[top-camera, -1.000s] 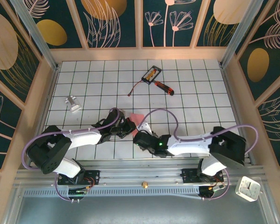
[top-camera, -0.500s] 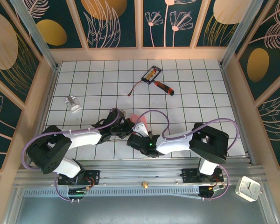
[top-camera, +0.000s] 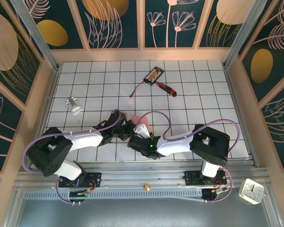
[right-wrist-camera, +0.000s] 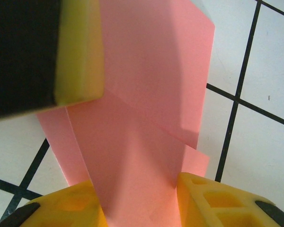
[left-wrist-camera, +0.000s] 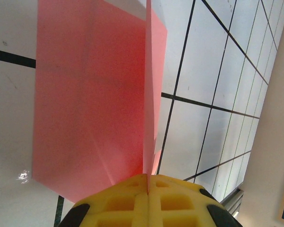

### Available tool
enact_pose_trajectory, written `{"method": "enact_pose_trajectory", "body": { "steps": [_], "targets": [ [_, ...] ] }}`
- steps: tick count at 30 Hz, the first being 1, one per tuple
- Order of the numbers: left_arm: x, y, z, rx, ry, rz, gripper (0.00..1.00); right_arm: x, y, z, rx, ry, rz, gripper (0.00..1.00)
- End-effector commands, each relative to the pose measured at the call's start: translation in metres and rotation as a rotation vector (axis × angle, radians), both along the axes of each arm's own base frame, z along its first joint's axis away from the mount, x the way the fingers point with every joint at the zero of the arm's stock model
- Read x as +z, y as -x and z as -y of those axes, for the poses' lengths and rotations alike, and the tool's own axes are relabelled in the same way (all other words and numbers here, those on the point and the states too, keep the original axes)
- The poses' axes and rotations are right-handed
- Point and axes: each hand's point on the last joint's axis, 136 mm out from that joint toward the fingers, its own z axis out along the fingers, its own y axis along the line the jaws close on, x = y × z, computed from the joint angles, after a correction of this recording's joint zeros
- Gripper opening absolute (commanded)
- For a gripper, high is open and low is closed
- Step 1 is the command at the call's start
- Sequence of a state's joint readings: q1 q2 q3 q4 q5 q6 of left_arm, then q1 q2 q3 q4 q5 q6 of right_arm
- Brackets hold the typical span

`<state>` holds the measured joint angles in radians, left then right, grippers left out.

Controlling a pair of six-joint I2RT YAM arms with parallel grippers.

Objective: Fold a paper plane with a square sheet of paper (pick it up from the middle)
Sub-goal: Perform the fourth fold on the wing at the bottom-center of the table.

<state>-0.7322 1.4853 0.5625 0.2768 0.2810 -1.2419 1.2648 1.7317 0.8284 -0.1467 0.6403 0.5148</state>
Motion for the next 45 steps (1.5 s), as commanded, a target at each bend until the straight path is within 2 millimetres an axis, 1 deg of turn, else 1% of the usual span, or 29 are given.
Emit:
{"method": "enact_pose_trajectory", "body": {
  "steps": [1,6,8,12,15,18,23,28,31,33,35,36,38,45],
  "targets": [
    [-0.012,0.011,-0.006,0.037,-0.009,-0.098,0.0,0.019,-0.006,-0.017,-0.004,-0.052,0.051,0.4],
    [-0.012,0.012,-0.006,0.037,-0.007,-0.097,0.0,0.026,-0.005,-0.022,0.006,-0.069,0.057,0.39],
    [-0.012,0.012,-0.006,0.037,-0.007,-0.096,0.0,0.026,-0.005,-0.022,0.007,-0.068,0.057,0.37],
    [-0.013,0.013,-0.007,0.035,-0.011,-0.099,0.0,0.027,-0.005,-0.024,0.008,-0.07,0.059,0.36],
    [-0.013,0.013,-0.007,0.037,-0.011,-0.096,0.0,0.03,-0.005,-0.024,0.006,-0.074,0.064,0.33],
    [-0.014,0.013,-0.008,0.039,-0.015,-0.098,0.0,0.031,-0.004,-0.023,0.0,-0.087,0.065,0.28],
    [-0.014,0.012,-0.008,0.037,-0.018,-0.092,0.0,0.033,-0.004,-0.02,-0.008,-0.109,0.064,0.2],
    [-0.012,0.011,-0.007,0.036,-0.016,-0.086,0.0,0.03,-0.002,-0.016,-0.015,-0.137,0.048,0.17],
    [-0.007,0.009,-0.005,0.032,-0.008,-0.068,0.0,0.029,-0.001,-0.012,-0.023,-0.163,0.034,0.15],
    [-0.003,0.007,-0.005,0.033,-0.005,-0.053,0.04,0.027,0.0,-0.009,-0.02,-0.184,0.025,0.13],
    [0.002,0.005,-0.005,0.035,-0.005,-0.036,0.06,0.026,0.0,-0.006,-0.019,-0.206,0.009,0.1],
    [0.003,0.004,-0.005,0.036,-0.006,-0.032,0.05,0.025,0.0,-0.003,-0.024,-0.211,0.004,0.1],
    [0.004,0.004,-0.005,0.033,-0.006,-0.028,0.0,0.024,-0.002,0.0,-0.032,-0.214,-0.001,0.08],
    [0.003,0.005,-0.004,0.021,-0.01,-0.036,0.0,0.018,-0.001,0.004,-0.039,-0.223,-0.02,0.03]
  ]
}}
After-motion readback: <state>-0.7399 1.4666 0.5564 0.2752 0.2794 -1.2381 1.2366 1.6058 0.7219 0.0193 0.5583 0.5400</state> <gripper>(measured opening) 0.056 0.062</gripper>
